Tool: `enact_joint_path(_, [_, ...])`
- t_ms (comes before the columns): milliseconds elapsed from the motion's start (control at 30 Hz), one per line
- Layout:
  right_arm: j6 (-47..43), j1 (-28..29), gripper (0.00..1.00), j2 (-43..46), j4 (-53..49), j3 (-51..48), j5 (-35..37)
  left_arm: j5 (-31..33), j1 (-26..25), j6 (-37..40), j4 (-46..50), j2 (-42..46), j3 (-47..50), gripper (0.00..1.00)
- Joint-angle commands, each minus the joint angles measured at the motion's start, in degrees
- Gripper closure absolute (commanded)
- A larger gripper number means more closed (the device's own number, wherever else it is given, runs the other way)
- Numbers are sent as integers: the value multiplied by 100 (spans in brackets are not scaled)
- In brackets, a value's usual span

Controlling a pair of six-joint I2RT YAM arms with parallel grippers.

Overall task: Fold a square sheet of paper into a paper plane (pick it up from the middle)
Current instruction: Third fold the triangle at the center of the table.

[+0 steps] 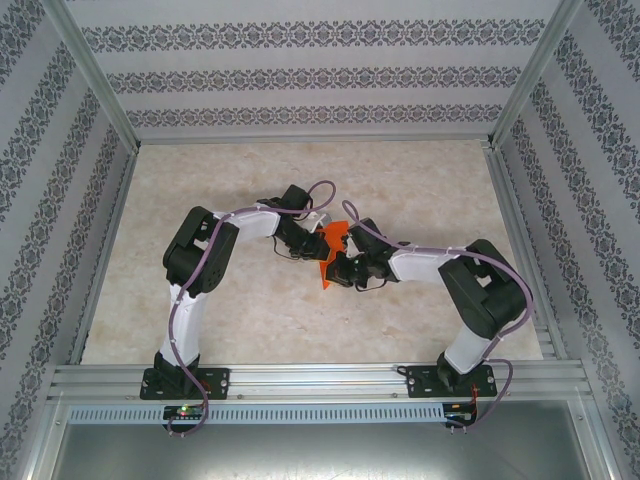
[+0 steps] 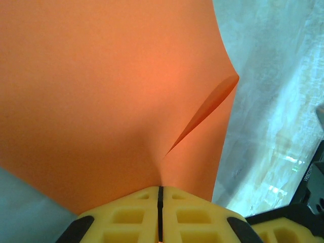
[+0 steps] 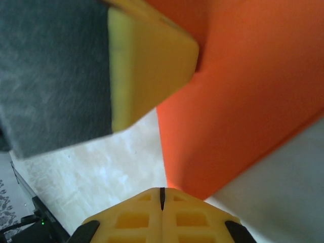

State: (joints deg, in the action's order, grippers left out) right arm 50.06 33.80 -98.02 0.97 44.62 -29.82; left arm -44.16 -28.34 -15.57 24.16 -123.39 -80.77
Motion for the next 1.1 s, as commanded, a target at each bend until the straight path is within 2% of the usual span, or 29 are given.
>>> enact_joint_path(0, [-9, 7, 100, -299, 50, 184, -10, 891, 55, 160, 387, -547, 227, 89])
enact_joint_path(167, [-277, 108, 100, -391, -391, 272, -32, 892, 54, 166, 387, -552, 220, 89])
enact_joint_path(333, [-554, 261, 100, -161, -1050, 158, 33, 888, 65, 175, 396, -546, 202, 89])
enact_joint_path(533, [-525, 281, 100, 281, -1218, -72, 21, 837, 65, 163, 389, -544, 193, 89])
enact_joint_path(667, [-167, -66, 100, 668, -538, -202, -244, 795, 65, 145, 379, -511, 193, 89])
enact_joint_path(767, [-131, -384, 98, 854, -440, -208, -106, 787, 65, 129, 370, -476, 186, 89])
enact_joint_path(1067, [-270, -1392, 83, 672, -199, -44, -19, 725, 64, 103, 352, -377, 177, 89])
